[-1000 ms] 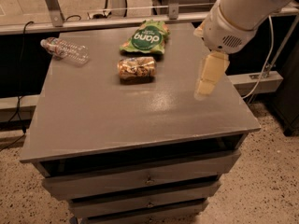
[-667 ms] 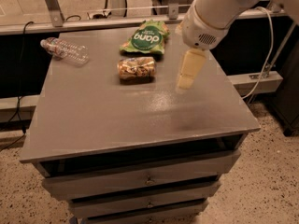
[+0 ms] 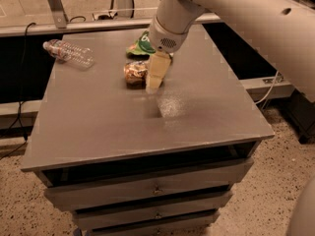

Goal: Place orange can upright

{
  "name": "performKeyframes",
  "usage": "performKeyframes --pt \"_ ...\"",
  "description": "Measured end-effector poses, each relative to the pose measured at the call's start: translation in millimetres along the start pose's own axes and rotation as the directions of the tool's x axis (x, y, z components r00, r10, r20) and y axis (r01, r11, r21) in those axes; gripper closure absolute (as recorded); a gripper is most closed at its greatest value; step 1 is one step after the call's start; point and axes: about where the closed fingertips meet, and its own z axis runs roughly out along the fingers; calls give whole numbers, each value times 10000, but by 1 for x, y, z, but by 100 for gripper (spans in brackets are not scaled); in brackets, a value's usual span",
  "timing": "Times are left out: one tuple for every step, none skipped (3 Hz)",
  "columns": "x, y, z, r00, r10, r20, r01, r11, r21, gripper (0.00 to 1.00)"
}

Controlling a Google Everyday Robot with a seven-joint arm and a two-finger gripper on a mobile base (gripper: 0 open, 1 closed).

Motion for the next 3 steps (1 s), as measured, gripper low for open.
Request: performKeyframes --pt "-20 -15 31 9999 34 -148 -39 9995 -321 0" --pt "-34 -19 60 9990 72 -450 -105 9972 -735 0" --pt "-39 -19 79 9961 220 -849 -316 9929 -1143 0"
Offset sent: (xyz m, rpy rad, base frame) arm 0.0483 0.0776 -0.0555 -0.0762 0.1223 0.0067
